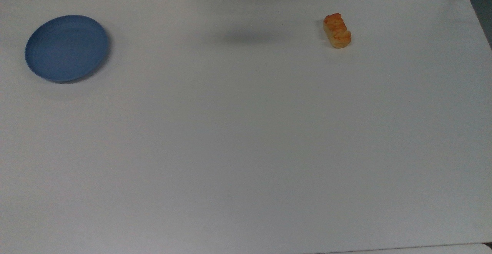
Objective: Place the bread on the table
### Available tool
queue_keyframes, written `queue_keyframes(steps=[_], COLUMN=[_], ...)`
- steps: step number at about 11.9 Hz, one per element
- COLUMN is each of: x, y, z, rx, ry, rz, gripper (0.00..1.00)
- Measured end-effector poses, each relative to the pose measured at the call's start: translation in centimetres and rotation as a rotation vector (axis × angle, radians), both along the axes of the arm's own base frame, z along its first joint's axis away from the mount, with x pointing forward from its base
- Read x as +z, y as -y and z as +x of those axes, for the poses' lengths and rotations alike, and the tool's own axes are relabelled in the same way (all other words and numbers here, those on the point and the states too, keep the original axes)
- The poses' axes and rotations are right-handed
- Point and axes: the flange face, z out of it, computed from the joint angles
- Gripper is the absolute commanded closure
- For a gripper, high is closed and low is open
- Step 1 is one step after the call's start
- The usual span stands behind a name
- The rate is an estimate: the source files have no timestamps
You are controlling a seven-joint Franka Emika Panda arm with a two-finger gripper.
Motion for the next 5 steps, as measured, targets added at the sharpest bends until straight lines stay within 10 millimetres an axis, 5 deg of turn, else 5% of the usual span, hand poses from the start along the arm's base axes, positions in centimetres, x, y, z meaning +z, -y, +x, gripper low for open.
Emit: queue_keyframes(steps=[5], x=[0.05], y=[-0.69], z=[1.15], rx=[-0.137], ry=[0.053], rz=[0.006], gripper=[0.00])
